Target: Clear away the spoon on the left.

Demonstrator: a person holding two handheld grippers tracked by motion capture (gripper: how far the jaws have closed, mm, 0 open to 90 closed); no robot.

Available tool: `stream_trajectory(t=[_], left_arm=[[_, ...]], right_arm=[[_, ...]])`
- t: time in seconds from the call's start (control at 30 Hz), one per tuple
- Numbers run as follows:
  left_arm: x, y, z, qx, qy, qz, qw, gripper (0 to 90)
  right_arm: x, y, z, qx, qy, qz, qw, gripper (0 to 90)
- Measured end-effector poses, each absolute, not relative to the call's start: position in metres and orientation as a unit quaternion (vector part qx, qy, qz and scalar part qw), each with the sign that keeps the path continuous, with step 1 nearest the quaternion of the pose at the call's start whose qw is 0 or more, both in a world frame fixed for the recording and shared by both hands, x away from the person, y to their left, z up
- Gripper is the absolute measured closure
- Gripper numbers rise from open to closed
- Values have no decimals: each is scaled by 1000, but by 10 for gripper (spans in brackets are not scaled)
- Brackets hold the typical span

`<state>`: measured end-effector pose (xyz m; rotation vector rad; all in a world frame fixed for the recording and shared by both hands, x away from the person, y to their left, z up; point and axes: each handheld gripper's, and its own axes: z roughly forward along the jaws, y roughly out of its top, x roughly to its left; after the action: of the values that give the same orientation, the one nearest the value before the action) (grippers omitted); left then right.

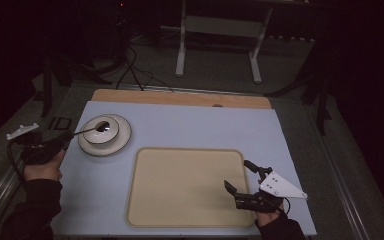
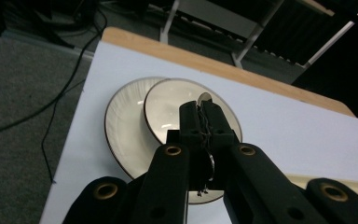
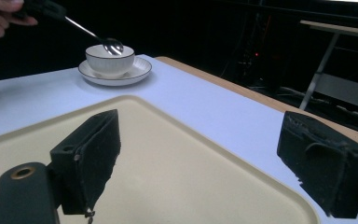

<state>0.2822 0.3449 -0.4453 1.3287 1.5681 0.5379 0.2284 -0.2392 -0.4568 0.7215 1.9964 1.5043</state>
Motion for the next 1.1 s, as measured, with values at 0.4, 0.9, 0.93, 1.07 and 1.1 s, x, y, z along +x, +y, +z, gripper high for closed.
stream_trajectory(t=[0.4, 0.9, 0.93, 1.07, 1.1], left_arm=[[263, 339, -400, 593, 589, 239, 495, 898], [256, 309, -369, 670, 490, 210, 517, 898], [256, 306, -367, 674, 484, 210, 517, 898], [254, 297, -361, 698, 450, 197, 522, 898], [254, 295, -360, 702, 443, 195, 522, 898]], right_arm=[[229, -240, -457, 268, 738, 560, 264, 134], [230, -240, -458, 270, 737, 561, 263, 134], [230, -240, -458, 270, 738, 560, 263, 134], [229, -240, -458, 270, 737, 560, 266, 134], [229, -240, -457, 271, 736, 560, 266, 134]])
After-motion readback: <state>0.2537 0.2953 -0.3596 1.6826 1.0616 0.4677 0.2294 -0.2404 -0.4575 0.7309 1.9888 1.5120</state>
